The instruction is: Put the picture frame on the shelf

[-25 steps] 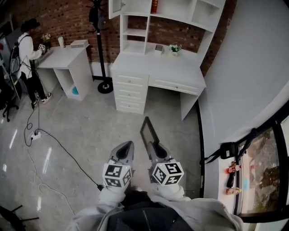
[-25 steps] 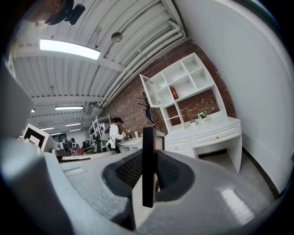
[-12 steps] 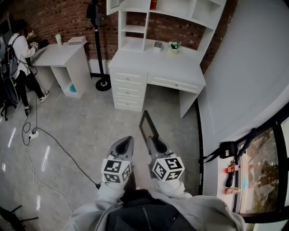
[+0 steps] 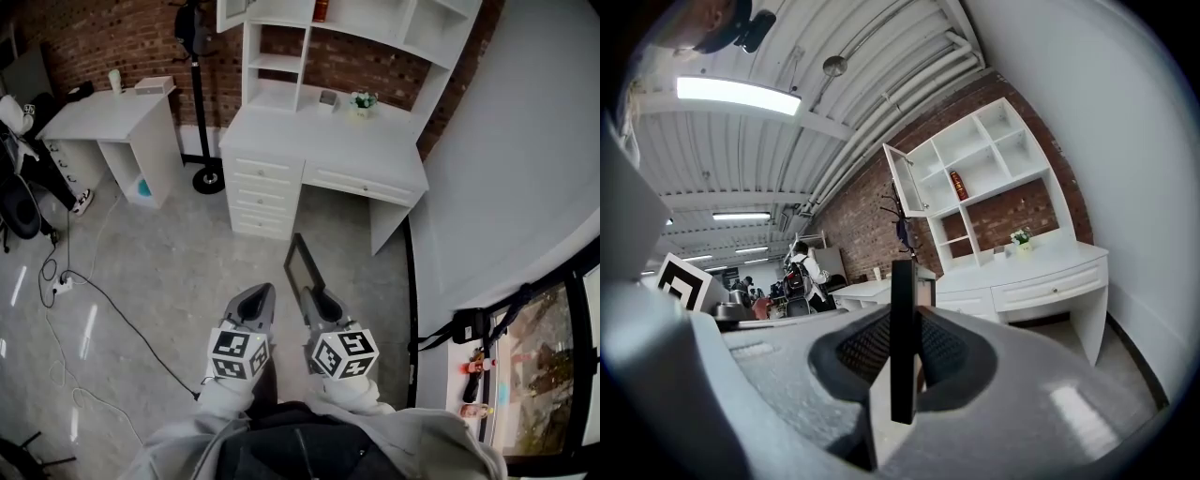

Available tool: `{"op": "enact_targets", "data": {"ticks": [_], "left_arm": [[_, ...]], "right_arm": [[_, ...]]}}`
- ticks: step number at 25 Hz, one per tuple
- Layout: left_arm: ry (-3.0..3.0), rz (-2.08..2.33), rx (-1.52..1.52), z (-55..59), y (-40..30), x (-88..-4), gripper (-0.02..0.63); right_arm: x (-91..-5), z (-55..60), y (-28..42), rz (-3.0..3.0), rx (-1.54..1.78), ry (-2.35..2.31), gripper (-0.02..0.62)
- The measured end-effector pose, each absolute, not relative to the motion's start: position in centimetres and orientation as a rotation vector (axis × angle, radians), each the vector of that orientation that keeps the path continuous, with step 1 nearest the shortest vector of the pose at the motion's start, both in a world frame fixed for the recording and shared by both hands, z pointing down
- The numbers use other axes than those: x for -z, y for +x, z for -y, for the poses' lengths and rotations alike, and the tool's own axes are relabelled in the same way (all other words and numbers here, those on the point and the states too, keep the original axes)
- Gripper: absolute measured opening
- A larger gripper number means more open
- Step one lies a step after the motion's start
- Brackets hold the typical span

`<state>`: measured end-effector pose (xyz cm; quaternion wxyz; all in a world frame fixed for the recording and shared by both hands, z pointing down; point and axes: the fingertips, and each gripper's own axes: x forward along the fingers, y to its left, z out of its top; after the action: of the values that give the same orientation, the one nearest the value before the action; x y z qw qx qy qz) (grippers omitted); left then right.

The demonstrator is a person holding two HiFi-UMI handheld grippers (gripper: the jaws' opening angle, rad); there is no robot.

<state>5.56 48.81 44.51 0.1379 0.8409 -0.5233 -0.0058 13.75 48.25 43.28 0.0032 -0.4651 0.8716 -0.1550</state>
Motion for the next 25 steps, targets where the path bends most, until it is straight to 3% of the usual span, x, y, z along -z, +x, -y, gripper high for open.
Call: {"op": "enact_targets", "data": {"ticks": [25], "left_arm": [[2.464,1.491,-0.001,-30.8,0.8,-43.1,0.005]], "right_arm": [[-42.0,-30.0,9.2,-2.676,0.533,-1.470,0.057]]}}
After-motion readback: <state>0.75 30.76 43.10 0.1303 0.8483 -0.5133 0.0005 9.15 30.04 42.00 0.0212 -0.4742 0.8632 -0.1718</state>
